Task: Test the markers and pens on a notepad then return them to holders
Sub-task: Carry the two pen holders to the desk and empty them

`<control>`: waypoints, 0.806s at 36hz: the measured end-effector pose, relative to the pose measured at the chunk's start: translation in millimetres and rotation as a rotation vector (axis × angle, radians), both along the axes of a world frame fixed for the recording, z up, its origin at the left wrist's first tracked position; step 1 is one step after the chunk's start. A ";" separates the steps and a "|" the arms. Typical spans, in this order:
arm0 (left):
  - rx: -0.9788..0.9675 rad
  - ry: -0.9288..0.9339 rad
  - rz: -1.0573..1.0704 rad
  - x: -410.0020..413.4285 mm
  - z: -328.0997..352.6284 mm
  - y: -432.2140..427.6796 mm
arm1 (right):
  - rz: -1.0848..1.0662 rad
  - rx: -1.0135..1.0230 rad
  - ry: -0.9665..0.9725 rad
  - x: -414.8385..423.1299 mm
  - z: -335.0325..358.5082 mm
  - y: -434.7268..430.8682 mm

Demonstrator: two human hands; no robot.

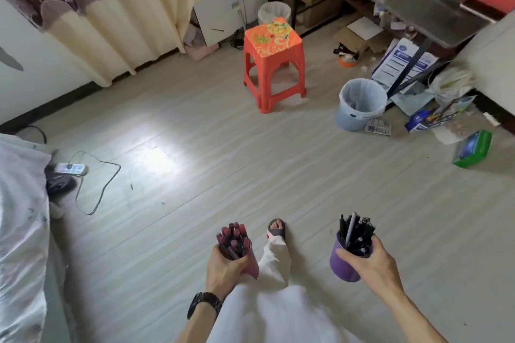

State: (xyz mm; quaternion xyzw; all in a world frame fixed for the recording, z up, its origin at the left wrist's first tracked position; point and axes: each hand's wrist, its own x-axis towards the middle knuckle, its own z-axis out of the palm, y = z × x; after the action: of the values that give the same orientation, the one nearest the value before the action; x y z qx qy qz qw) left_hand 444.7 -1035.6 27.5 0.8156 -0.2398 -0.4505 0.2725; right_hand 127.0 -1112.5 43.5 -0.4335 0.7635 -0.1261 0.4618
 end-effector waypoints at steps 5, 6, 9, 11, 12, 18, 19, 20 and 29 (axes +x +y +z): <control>-0.002 -0.024 -0.035 25.8 -4.2 -94.8 | -0.257 0.072 0.020 10.9 -2.1 -41.7; -0.015 -0.027 -0.038 31.2 -3.6 -116.4 | -0.311 0.084 0.019 13.6 -2.1 -53.7; -0.025 -0.043 -0.097 45.9 -3.5 -179.7 | -0.416 0.095 -0.023 16.8 -5.9 -92.3; -0.031 -0.064 -0.142 51.3 0.9 -219.2 | -0.409 0.107 0.002 13.0 -4.4 -118.6; -0.046 -0.068 -0.156 52.3 4.7 -238.4 | -0.397 0.105 0.014 10.1 -3.6 -131.6; -0.058 -0.043 -0.219 48.5 8.6 -333.8 | -0.383 0.045 0.033 5.1 -12.5 -216.9; -0.041 -0.038 -0.230 46.7 6.0 -345.9 | -0.393 0.035 0.030 4.8 -14.5 -233.0; -0.026 -0.029 -0.237 44.7 2.8 -357.4 | -0.404 0.027 0.023 4.7 -16.9 -249.5; 0.061 -0.034 -0.109 31.5 0.0 -464.9 | -0.271 0.018 -0.047 4.6 -22.7 -418.0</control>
State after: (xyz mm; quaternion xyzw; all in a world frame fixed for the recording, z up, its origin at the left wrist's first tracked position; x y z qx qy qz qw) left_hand 476.2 -1500.5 27.5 0.8168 -0.2749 -0.4578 0.2185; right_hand 131.6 -1530.5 20.8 -0.3190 0.8052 -0.1904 0.4622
